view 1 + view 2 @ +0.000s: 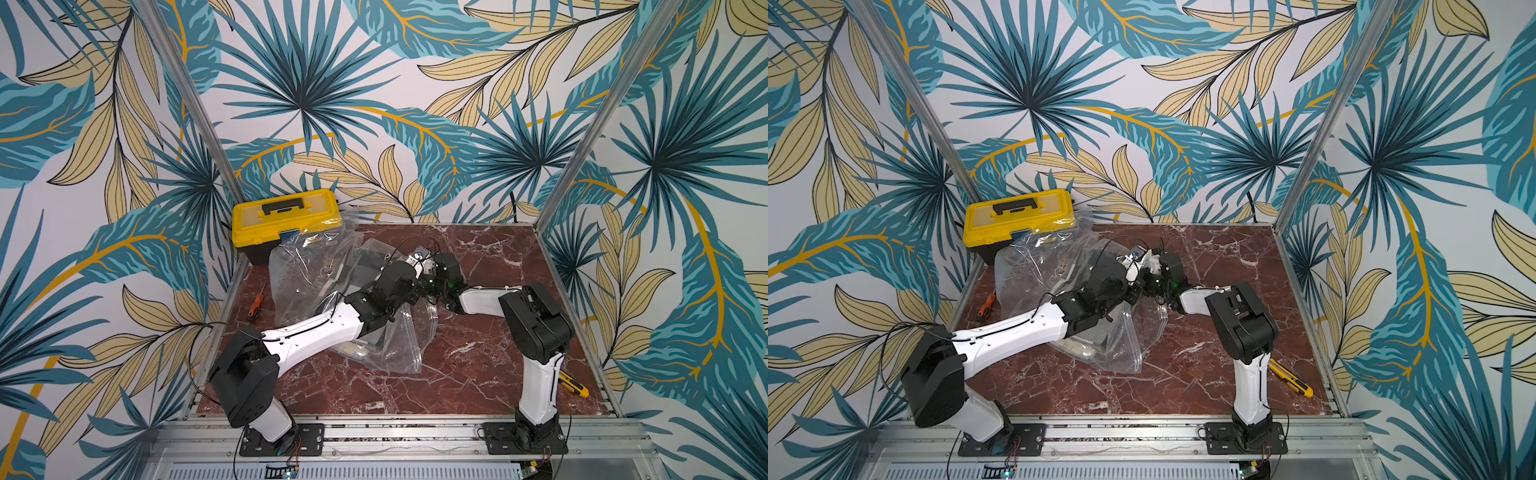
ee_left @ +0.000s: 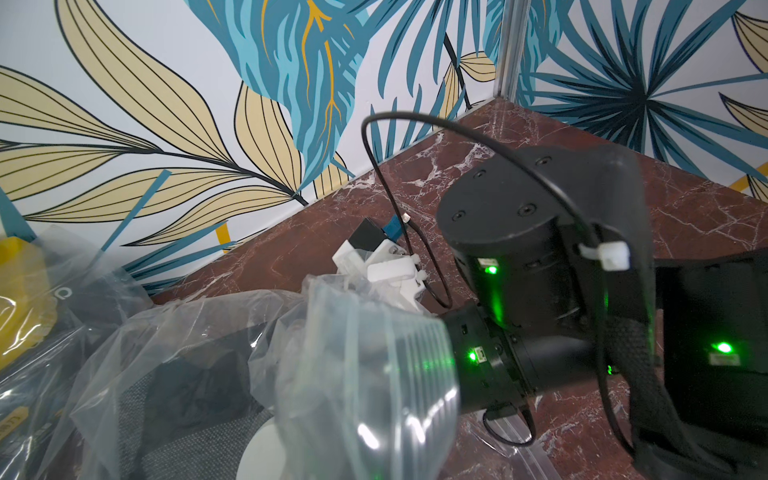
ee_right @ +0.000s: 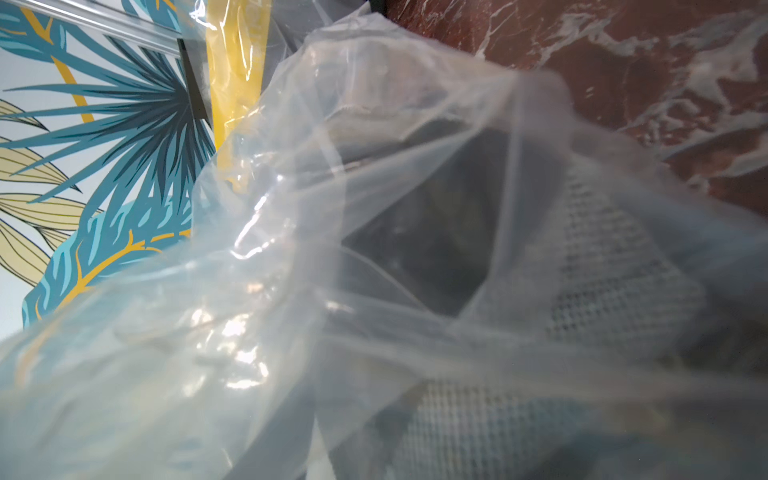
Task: Take the blanket out of the vacuum bag
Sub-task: Take out the blanket from the vacuum bag.
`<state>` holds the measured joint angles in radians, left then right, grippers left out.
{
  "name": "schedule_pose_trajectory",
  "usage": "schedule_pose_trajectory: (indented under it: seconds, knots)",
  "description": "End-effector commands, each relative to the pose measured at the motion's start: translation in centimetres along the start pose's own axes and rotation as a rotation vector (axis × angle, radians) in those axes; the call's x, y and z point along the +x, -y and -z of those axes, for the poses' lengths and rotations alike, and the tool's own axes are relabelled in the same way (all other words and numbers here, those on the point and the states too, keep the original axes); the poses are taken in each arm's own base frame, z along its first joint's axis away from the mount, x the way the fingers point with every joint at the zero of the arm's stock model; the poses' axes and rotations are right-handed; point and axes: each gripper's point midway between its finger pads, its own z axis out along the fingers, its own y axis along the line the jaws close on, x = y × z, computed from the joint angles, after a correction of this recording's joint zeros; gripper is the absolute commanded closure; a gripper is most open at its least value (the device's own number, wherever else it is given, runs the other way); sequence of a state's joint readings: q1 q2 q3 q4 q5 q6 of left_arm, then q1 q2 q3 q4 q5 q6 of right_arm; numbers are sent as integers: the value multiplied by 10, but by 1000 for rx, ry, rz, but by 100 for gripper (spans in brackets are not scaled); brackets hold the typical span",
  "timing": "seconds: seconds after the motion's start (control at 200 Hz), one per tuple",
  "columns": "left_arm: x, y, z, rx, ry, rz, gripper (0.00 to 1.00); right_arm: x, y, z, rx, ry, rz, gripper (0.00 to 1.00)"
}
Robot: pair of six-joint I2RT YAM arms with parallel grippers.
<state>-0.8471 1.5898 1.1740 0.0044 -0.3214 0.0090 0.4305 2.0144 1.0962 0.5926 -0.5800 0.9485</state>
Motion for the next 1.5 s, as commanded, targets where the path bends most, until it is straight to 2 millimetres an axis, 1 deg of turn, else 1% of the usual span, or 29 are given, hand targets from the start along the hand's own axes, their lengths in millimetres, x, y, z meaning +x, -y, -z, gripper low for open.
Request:
schedule_pose_trajectory:
  seconds: [0.0, 0.105, 0.2, 0.331, 0.421, 0.501, 0.671, 0.726, 0.831, 0.936, 1.112, 1.312, 1.427, 1.497]
  knots:
    - [-13, 1, 0, 2, 33, 12, 100, 16, -27, -12, -100, -65, 29, 48]
    - [-11, -2, 0, -7, 33, 12, 100, 18, -33, -7, -69, -82, 67, 43]
    - [-9, 0, -4, -1, 27, 15, 100, 19, -32, 0, 0, -105, 106, 38]
    - [-9, 3, -7, 11, 28, 22, 100, 21, -28, 13, 104, -135, 165, 37]
    - [-8, 5, -8, 17, 24, 25, 100, 19, -26, 19, 157, -139, 207, 37]
    - [-7, 4, -8, 15, 22, 25, 100, 16, -30, 18, 148, -137, 215, 37]
    - [-3, 3, -9, 8, 8, 20, 100, 14, -37, 5, 69, -128, 171, 37]
    - [-3, 3, -8, 7, 4, 18, 100, 13, -39, 4, 67, -132, 170, 37]
    - [-2, 3, -10, 5, 3, 13, 100, 10, -42, 13, 109, -128, 220, 37]
    - [-3, 4, -14, 6, 1, 13, 100, 9, -40, 22, 174, -134, 262, 37]
    - [-1, 4, -16, 1, -11, 9, 100, 9, -41, 23, 186, -148, 272, 34]
    - [-1, -1, -11, -17, -11, 5, 100, 4, -45, 24, 190, -141, 287, 32]
    - [-4, -2, -6, -8, 7, 15, 100, 1, -57, 19, 115, -127, 257, 31]
    - [-11, 1, 4, 54, 46, 37, 100, 0, -66, 15, 45, -118, 222, 31]
